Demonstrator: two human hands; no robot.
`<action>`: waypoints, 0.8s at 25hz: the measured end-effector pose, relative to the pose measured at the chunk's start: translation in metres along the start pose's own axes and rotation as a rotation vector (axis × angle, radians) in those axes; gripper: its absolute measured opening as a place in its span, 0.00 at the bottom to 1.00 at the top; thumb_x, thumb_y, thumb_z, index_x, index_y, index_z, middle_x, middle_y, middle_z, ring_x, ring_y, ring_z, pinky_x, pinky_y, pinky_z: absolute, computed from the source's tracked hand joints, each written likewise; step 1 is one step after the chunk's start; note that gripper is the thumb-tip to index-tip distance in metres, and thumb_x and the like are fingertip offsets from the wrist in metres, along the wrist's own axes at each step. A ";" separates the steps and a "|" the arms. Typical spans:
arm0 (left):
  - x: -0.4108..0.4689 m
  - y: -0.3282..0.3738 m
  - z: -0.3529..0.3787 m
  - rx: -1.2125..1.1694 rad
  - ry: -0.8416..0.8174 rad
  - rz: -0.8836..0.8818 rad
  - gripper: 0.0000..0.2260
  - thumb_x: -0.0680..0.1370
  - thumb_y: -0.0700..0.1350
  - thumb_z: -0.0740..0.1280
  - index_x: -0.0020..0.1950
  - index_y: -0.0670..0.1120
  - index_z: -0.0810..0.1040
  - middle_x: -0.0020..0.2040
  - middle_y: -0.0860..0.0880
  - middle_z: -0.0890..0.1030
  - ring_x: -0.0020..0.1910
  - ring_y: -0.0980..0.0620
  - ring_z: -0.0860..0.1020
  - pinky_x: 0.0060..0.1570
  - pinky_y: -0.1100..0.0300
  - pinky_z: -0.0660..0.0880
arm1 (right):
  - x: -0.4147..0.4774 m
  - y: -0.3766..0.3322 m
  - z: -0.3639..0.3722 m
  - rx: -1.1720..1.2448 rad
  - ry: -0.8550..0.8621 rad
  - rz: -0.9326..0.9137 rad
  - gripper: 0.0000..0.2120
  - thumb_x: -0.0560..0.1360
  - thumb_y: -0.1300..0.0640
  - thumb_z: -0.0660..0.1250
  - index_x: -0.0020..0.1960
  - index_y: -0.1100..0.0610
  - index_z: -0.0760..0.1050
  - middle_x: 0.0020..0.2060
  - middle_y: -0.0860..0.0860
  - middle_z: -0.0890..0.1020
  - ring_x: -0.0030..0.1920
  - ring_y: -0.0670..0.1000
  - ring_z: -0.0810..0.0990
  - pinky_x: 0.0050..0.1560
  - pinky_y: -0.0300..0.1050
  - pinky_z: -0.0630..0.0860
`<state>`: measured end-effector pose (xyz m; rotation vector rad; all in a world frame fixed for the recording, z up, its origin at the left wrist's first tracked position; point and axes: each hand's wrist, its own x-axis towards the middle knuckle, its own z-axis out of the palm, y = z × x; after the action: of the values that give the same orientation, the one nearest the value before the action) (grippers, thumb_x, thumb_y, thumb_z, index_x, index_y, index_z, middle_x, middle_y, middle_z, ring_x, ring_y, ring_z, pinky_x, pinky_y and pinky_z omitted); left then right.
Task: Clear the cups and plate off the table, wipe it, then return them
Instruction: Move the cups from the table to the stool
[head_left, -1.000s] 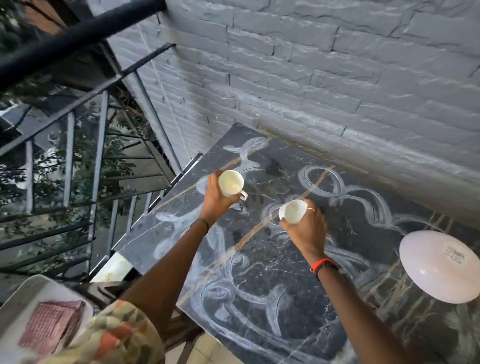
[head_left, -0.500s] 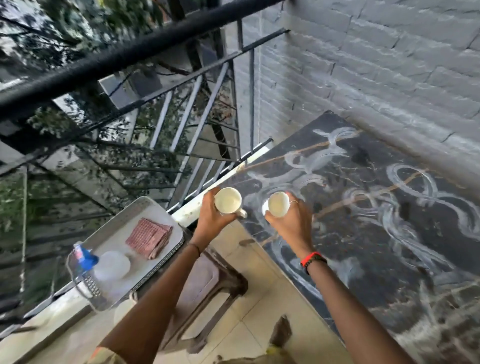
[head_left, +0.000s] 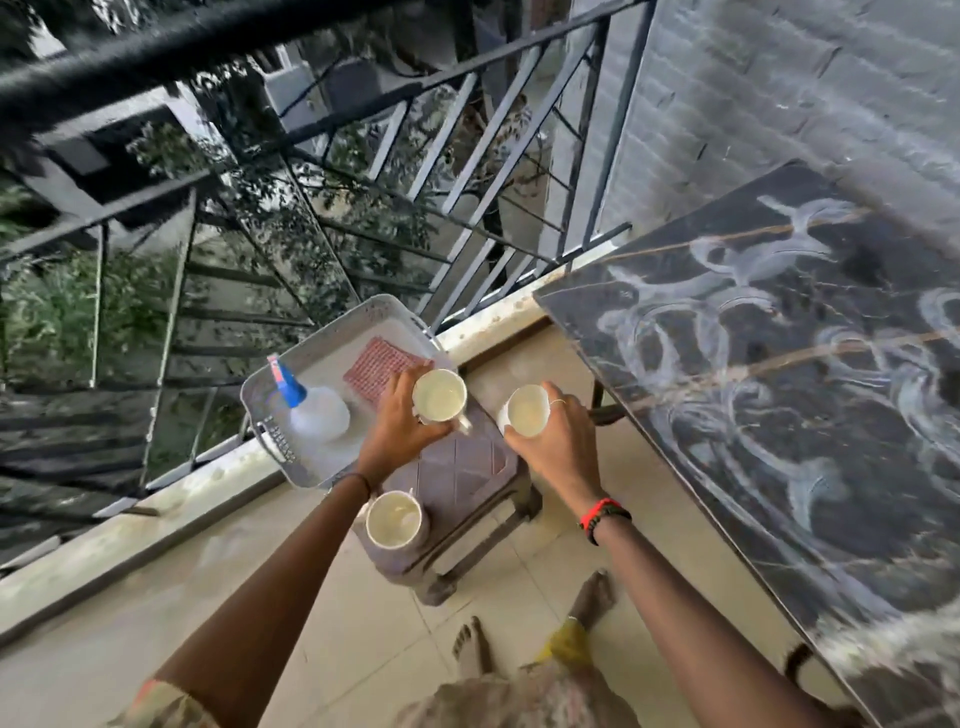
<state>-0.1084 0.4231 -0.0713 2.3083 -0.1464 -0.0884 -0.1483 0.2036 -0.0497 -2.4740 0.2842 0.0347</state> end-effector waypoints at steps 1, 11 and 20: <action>-0.004 -0.009 -0.004 0.011 -0.033 -0.010 0.37 0.66 0.47 0.80 0.70 0.43 0.67 0.63 0.49 0.70 0.61 0.54 0.67 0.62 0.58 0.66 | -0.006 -0.001 0.009 -0.011 -0.031 0.003 0.34 0.65 0.44 0.73 0.67 0.55 0.69 0.53 0.57 0.78 0.55 0.59 0.76 0.55 0.51 0.72; -0.006 -0.092 -0.017 0.388 -0.379 0.061 0.33 0.68 0.50 0.78 0.69 0.46 0.68 0.65 0.44 0.76 0.61 0.43 0.74 0.61 0.50 0.71 | -0.024 0.008 0.091 -0.102 -0.276 -0.032 0.39 0.65 0.45 0.74 0.71 0.55 0.65 0.60 0.56 0.75 0.61 0.56 0.73 0.61 0.50 0.71; -0.006 -0.126 -0.014 0.505 -0.525 0.203 0.31 0.72 0.51 0.75 0.72 0.46 0.69 0.66 0.45 0.74 0.63 0.43 0.74 0.60 0.49 0.74 | -0.022 0.013 0.131 -0.216 -0.382 -0.101 0.37 0.64 0.44 0.74 0.68 0.53 0.66 0.63 0.53 0.75 0.65 0.55 0.71 0.65 0.56 0.68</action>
<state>-0.1030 0.5187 -0.1544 2.7010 -0.7405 -0.6143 -0.1664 0.2774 -0.1596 -2.6236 -0.0099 0.5128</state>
